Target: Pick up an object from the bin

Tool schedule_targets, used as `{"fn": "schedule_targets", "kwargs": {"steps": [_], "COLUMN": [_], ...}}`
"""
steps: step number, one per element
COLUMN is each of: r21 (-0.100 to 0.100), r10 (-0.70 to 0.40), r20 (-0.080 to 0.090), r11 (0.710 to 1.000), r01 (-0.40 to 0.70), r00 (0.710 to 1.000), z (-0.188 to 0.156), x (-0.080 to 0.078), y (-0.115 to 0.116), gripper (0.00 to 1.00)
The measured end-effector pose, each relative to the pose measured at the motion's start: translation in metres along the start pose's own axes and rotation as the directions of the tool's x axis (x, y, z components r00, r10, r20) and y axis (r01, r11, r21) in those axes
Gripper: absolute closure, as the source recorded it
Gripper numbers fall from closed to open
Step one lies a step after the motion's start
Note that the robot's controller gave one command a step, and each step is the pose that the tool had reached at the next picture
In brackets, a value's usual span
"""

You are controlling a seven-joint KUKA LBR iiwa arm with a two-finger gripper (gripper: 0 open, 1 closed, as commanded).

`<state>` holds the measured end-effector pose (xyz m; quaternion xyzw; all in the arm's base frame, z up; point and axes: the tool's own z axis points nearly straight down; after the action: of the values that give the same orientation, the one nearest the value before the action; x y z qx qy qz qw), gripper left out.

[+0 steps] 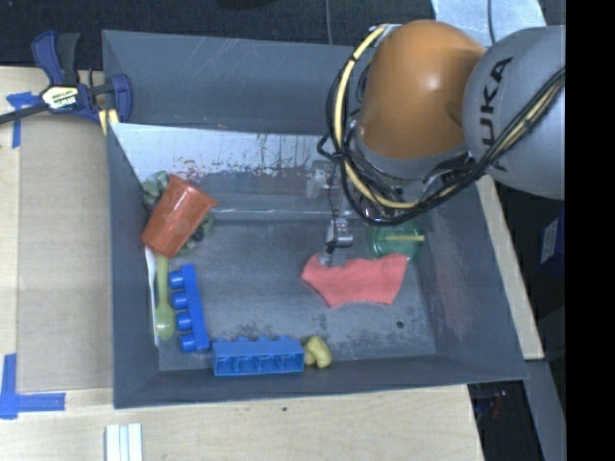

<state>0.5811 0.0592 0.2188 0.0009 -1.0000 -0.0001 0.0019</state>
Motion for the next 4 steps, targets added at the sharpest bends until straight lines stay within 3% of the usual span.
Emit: {"fn": "schedule_targets", "kwargs": {"steps": [1, 2, 3, 4], "r21": [0.0, 0.0, 0.001, 0.004], "r10": [0.001, -0.131, -0.173, -0.201], "r20": [0.008, 0.016, 0.014, 0.013], "r11": [1.0, 0.991, 0.985, 0.98], "r01": [-0.001, 0.131, 0.173, 0.201], "r00": [1.0, 0.991, 0.985, 0.979], "z": [-0.004, 0.039, 0.111, 0.128], "x": [-0.002, 0.012, 0.033, 0.034], "y": [0.0, -0.029, -0.037, -0.084], "gripper": [0.0, 0.0, 0.0, 0.0]}}
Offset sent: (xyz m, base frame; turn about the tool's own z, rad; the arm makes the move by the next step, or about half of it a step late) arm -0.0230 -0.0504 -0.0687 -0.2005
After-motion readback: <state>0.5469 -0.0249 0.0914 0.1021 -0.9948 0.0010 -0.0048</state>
